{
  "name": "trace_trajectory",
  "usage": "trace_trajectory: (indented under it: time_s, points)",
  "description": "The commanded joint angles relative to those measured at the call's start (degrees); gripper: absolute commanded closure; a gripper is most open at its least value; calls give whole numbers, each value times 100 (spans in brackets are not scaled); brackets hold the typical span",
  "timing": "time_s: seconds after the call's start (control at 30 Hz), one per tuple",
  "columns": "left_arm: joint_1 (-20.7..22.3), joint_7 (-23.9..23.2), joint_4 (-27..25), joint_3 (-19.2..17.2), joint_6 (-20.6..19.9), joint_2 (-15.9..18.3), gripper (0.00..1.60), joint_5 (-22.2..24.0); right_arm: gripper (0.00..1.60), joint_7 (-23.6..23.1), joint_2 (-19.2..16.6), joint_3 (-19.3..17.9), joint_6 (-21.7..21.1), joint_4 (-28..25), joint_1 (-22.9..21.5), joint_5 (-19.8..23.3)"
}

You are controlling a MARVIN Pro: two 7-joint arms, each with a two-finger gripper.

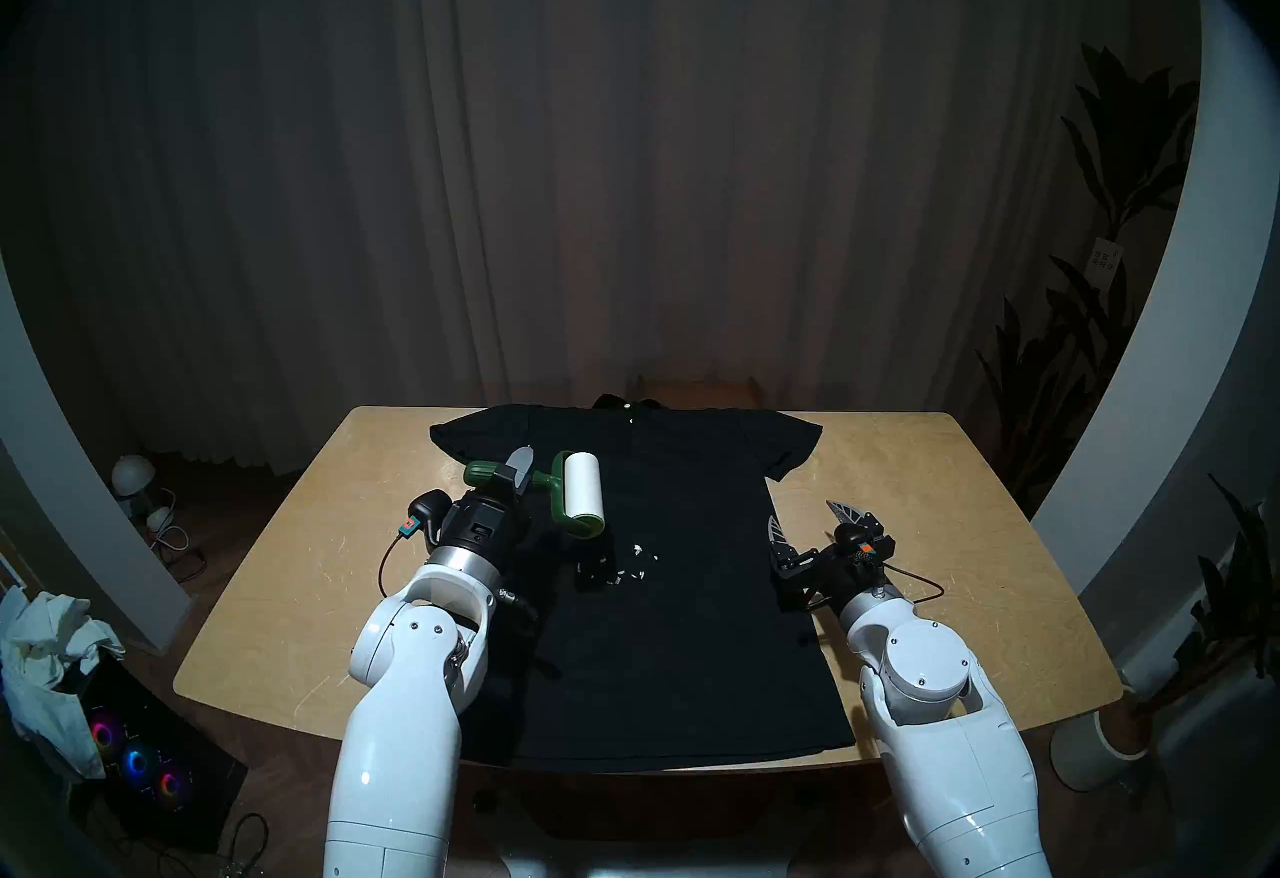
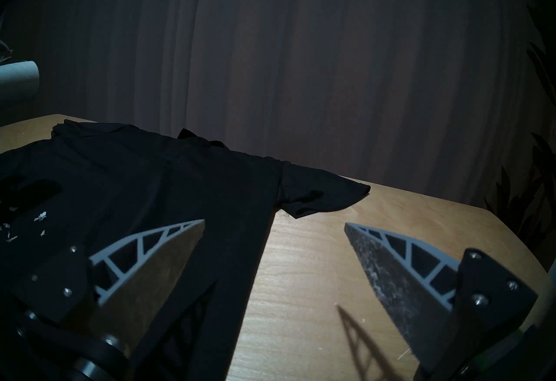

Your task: Use the fur roller to clean a top

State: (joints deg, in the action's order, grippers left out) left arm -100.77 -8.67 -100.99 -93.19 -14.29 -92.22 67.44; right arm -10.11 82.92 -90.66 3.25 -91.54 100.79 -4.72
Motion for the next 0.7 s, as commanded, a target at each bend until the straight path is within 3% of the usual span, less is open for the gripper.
trace_trajectory:
  time_s: [0.0, 0.27, 0.67]
  points:
    - [4, 38, -145, 107, 53, -16, 160, -13, 0, 304, -60, 156, -60, -24, -121, -526]
    - [32, 218, -75, 246, 218, 0, 160, -352, 0, 210, -72, 216, -200, 193, -228, -545]
    - [87, 309, 20, 393, 356, 18, 160, -364, 0, 336, -106, 242, -216, 471, -283, -635]
